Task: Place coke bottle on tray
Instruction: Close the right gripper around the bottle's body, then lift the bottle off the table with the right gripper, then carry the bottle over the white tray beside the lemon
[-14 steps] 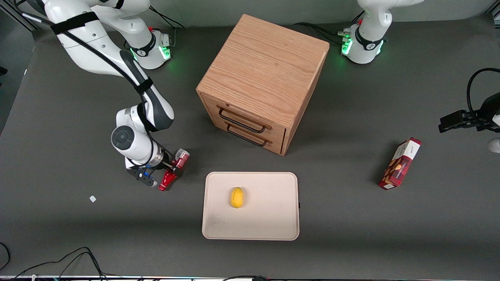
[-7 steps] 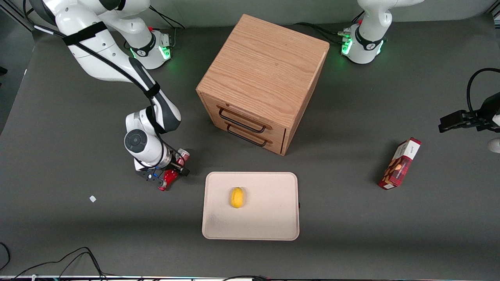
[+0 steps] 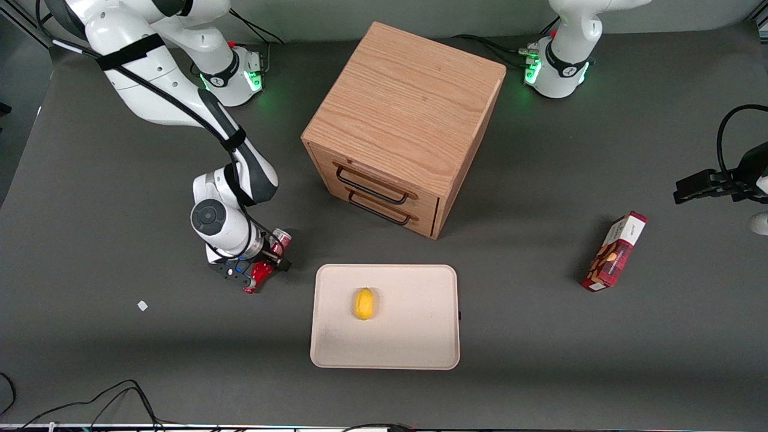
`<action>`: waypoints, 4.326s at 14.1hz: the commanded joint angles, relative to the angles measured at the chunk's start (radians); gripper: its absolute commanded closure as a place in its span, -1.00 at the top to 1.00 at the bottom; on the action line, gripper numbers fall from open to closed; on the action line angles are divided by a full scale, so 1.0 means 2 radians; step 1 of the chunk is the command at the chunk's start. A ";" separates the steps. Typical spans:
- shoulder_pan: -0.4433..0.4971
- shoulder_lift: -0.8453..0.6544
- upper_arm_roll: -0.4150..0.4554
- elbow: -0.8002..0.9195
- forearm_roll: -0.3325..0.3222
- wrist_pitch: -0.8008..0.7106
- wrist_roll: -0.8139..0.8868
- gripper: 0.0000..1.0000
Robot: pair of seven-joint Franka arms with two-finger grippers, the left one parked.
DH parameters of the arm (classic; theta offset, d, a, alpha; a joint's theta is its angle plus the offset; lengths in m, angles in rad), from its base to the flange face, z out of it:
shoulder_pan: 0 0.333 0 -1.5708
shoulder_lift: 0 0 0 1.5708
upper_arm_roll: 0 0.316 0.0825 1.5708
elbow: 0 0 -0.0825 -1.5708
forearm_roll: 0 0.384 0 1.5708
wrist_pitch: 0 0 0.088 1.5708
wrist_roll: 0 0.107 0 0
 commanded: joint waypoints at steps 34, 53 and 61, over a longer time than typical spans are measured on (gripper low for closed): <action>0.059 0.149 -0.012 0.540 0.028 -0.391 -0.038 -1.00; 0.101 0.283 -0.035 0.537 0.028 -0.201 -0.186 -1.00; 0.105 0.283 -0.035 0.533 0.026 -0.192 -0.181 1.00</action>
